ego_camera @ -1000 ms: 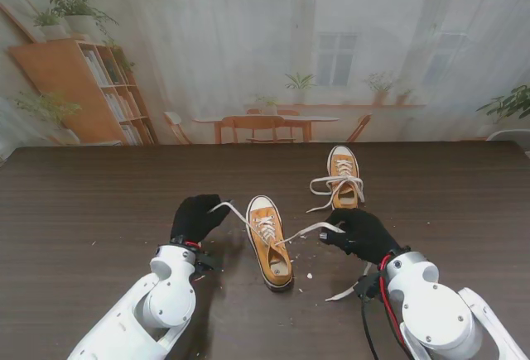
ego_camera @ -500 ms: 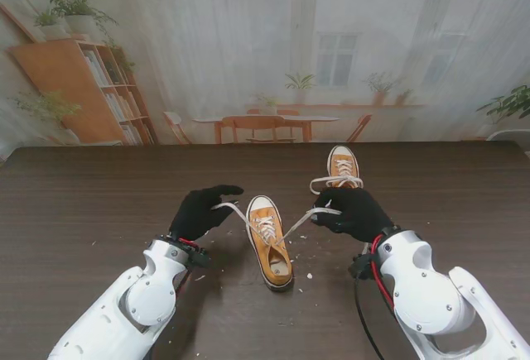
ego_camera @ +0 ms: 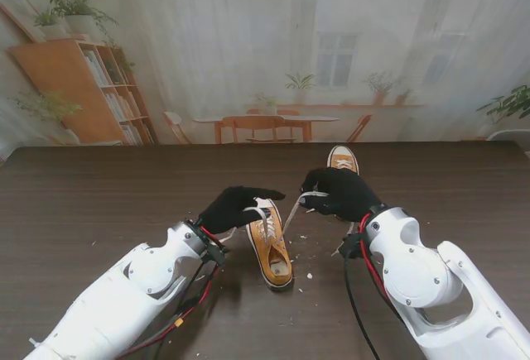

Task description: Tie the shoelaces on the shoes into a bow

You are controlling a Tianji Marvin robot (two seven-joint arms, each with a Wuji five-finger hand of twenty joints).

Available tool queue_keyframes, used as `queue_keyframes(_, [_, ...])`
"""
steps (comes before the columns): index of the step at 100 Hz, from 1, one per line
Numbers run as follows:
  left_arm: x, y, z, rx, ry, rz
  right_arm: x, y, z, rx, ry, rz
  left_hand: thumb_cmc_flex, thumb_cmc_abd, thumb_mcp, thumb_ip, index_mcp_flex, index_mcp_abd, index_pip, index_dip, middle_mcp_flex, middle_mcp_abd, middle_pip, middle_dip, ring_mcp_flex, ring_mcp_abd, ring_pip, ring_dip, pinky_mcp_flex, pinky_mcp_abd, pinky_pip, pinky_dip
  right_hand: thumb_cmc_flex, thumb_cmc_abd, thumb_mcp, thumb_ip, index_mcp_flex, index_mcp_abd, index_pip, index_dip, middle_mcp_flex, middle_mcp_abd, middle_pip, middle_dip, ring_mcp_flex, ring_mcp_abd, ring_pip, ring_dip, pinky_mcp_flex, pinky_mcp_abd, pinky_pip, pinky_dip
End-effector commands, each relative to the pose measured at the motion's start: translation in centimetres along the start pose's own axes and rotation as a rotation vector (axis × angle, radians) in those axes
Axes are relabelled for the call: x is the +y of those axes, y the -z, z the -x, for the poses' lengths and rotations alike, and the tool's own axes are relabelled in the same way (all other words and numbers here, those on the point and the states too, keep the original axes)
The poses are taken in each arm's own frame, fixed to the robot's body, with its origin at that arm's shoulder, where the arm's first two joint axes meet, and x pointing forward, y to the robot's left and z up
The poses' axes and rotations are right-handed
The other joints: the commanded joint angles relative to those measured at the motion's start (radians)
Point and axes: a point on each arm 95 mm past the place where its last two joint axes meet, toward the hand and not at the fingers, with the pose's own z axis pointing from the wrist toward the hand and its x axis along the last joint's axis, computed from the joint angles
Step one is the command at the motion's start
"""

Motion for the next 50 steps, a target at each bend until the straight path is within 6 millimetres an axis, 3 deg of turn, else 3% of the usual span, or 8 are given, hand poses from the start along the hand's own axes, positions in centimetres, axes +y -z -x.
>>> queue_keyframes(1, [0.3,-1.0,-0.8,0.03,-0.016,0.047,-0.1,-0.2,0.0,0.003,0.001,-0.023,-0.046,-0.032,0.023,-0.001,-0.036,0.099,-0.024,-0.022,0.027,0.057,0.019,-0.013,0.056,-0.03,0.049,0.012,0.035,-0.253,0.258,-0.015,-0.01,-0.005,0.018,0.014,0.028,-0.052,0.001,-0.004,0.042,-0.015,0.008,0.016,0.031,-0.046,0.075,0.003,0.039,-0.028,0.29,-0.005])
queue_keyframes(24, [1.5,-2.0,-1.1,0.037,0.035,0.131,-0.7,-0.8,-0.3,0.024,-0.012,-0.05,-0.047,-0.03,0.026,-0.006,-0.032,0.117,-0.023,-0.021,0.027,0.058,0.015,-0.015,0.056,-0.031,0.046,0.011,0.035,-0.251,0.258,-0.022,-0.009,-0.006,0.018,0.014,0.03,-0.056,0.001,-0.004,0.043,-0.018,0.008,0.018,0.031,-0.048,0.075,0.002,0.039,-0.028,0.29,-0.007])
queue_keyframes(45, [1.9,-2.0,-1.2,0.019,0.063,0.15,-1.2,-1.2,-1.0,0.044,-0.053,-0.067,-0.026,0.011,-0.01,-0.012,0.069,0.087,0.022,-0.005,0.028,0.059,0.013,-0.015,0.056,-0.029,0.041,0.01,0.032,-0.231,0.258,-0.036,-0.01,-0.007,0.019,0.014,0.031,-0.061,0.0,-0.004,0.043,-0.018,0.006,0.019,0.031,-0.048,0.075,0.001,0.039,-0.028,0.29,-0.007])
queue_keyframes(50, [2.0,-2.0,-1.2,0.019,0.068,0.151,-1.3,-1.4,-1.1,0.047,-0.058,-0.068,0.039,0.004,-0.092,-0.048,0.098,0.055,0.119,0.051,0.028,0.059,0.012,-0.015,0.056,-0.026,0.036,0.009,0.031,-0.218,0.258,-0.044,-0.011,-0.007,0.019,0.014,0.031,-0.063,0.0,-0.004,0.043,-0.019,0.006,0.019,0.031,-0.047,0.075,0.001,0.039,-0.028,0.29,-0.008])
